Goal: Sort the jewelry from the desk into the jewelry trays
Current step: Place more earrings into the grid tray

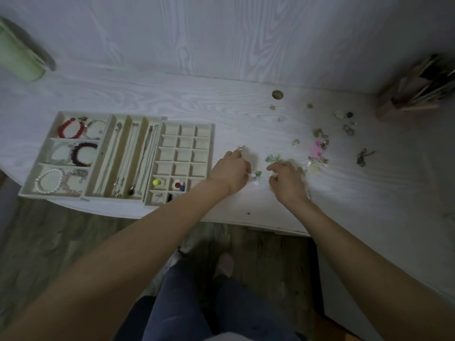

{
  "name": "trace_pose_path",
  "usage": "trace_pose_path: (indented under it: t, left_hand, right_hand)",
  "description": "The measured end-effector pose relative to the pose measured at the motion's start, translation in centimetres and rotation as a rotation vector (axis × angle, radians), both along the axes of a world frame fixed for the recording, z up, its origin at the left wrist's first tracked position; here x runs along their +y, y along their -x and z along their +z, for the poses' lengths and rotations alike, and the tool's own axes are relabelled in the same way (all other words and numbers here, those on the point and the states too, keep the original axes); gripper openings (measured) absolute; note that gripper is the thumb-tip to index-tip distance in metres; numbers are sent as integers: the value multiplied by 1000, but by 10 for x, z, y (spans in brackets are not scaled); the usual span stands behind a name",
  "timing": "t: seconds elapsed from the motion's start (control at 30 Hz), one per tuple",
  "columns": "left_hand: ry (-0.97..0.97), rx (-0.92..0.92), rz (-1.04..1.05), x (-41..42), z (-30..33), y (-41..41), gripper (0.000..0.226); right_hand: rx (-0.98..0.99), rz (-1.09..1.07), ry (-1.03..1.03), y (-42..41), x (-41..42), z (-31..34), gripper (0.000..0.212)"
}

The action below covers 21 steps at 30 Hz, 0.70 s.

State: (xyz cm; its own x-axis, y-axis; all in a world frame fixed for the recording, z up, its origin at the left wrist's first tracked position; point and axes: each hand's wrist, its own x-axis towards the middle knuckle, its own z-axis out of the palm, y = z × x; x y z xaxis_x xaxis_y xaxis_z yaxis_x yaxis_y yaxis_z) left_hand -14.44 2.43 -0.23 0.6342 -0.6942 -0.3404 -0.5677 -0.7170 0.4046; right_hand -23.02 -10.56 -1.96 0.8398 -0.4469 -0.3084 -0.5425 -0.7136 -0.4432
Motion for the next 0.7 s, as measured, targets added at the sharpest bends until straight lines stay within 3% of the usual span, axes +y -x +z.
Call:
trace_pose_path:
  t: [0.2, 0.43, 0.6, 0.7]
  left_hand:
    - [-5, 114, 50, -32, -22, 8, 34]
    - [53, 140, 94, -44, -32, 14, 31]
    - [159, 170, 176, -42, -22, 14, 32]
    - [267, 311, 155, -33, -7, 8, 24]
  right_hand:
    - [52, 15, 43, -3, -14, -11, 36]
    - [13, 29, 47, -8, -20, -19, 17]
    - [-226, -99, -158, -3, -20, -8, 10]
    - [-342, -249, -398, -2, -18, 4, 6]
